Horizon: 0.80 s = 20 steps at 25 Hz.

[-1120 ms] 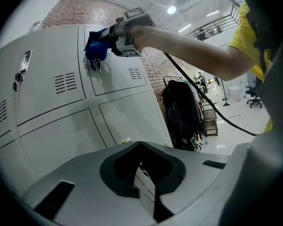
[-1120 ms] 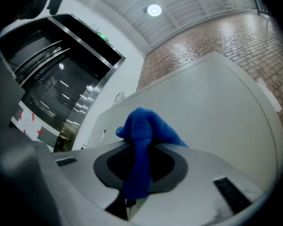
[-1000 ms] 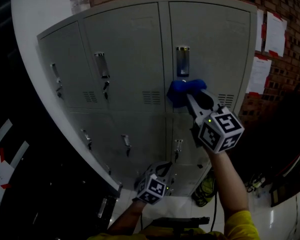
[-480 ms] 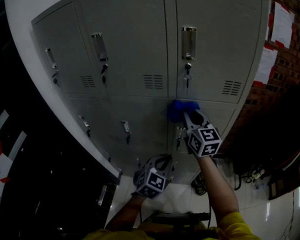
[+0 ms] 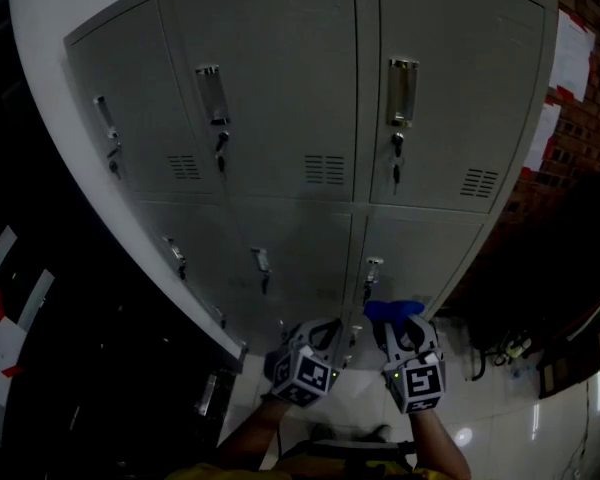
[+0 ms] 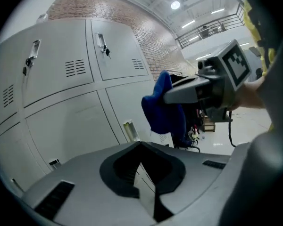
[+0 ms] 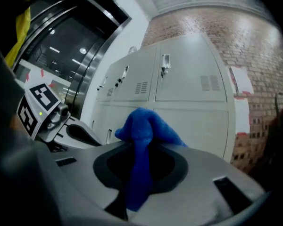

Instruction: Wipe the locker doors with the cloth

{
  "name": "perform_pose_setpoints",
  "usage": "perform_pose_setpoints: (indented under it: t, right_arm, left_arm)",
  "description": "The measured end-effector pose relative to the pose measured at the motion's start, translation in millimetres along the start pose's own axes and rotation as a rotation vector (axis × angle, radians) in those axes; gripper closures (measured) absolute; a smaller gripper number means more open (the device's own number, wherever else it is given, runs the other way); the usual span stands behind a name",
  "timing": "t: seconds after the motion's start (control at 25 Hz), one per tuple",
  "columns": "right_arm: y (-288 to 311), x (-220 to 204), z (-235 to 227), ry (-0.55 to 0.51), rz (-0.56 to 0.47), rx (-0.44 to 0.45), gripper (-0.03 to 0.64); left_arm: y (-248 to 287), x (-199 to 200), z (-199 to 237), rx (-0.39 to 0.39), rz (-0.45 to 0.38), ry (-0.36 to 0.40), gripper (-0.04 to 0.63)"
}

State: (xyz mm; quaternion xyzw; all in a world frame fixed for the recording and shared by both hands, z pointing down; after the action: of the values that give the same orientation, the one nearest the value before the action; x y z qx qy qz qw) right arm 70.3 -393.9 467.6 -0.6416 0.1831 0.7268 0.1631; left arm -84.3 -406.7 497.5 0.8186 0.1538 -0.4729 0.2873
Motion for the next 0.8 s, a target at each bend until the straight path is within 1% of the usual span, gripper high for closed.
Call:
perform_pose_setpoints:
  t: [0.04, 0.12, 0.2, 0.32, 0.44, 0.6, 0.72, 0.8]
  right_arm:
    - [-2, -13, 7, 0.030, 0.028, -0.001, 0.548]
    - [-9, -28, 21, 0.038, 0.059, -0.005, 0.548]
    - [-18, -35, 30, 0.053, 0.068, 0.003, 0.548]
    - [-40, -46, 43, 0.119, 0.089, 0.024, 0.548]
    - [-67, -45, 63, 0.128, 0.089, 0.042, 0.548]
    - [-117, -38, 98, 0.112, 0.058, 0.091, 0.548]
    - [-174, -44, 129, 0.122, 0.043, 0.105, 0.548]
    - [-223, -52, 151, 0.136, 0.045, 0.100, 0.548]
  left_arm:
    - [1, -4, -4, -0.023, 0.002, 0.011, 0.593]
    - [-1, -8, -11, -0.055, -0.002, 0.032, 0.594]
    - [-7, -11, -19, -0.069, -0.005, 0.042, 0.592]
    - [-28, -19, -37, -0.079, 0.004, 0.037, 0.594]
    - [-58, -26, -51, -0.058, 0.018, 0.040, 0.593]
    - [-107, -23, -78, -0.016, -0.002, 0.039, 0.594]
    - [-155, -31, -117, 0.009, 0.003, 0.039, 0.593]
    - [-194, -40, -153, 0.022, 0.019, 0.028, 0.594]
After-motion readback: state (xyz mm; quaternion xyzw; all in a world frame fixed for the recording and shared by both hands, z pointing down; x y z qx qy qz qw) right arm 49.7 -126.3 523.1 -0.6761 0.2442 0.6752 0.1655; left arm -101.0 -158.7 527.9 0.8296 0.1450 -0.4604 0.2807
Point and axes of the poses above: the fingertips, and each gripper's own axes: y forward along the fingers, z to its left, x out of its top, the point moved 7 cm from there along -y, backward along the fingers, and after that the axes turned 3 degrees about x, right-handed, at the moved point
